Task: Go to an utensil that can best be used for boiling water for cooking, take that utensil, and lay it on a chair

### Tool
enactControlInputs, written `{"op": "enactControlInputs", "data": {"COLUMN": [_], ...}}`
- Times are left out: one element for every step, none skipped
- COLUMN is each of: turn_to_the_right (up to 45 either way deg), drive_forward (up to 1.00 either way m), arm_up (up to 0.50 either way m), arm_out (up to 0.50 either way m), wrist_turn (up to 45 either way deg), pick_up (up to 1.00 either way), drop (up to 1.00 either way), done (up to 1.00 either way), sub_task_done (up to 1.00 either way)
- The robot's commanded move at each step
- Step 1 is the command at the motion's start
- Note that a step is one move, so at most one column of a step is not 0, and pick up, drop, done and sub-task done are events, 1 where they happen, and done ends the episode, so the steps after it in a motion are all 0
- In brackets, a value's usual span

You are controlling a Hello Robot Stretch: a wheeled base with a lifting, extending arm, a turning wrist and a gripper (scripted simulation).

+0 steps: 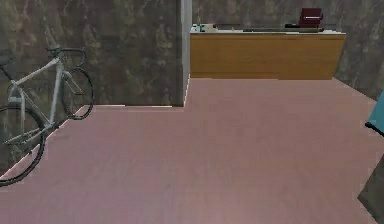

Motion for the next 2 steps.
{"op": "enactControlInputs", "data": {"turn_to_the_right": [0.0,24.0], "drive_forward": [0.20,0.00], "arm_up": [0.00,0.00], "arm_out": [0.00,0.00], "wrist_turn": [0.0,0.0], "pick_up": [0.00,0.00], "drop": [0.00,0.00], "done": [0.00,0.00], "sub_task_done": [0.00,0.00]}}
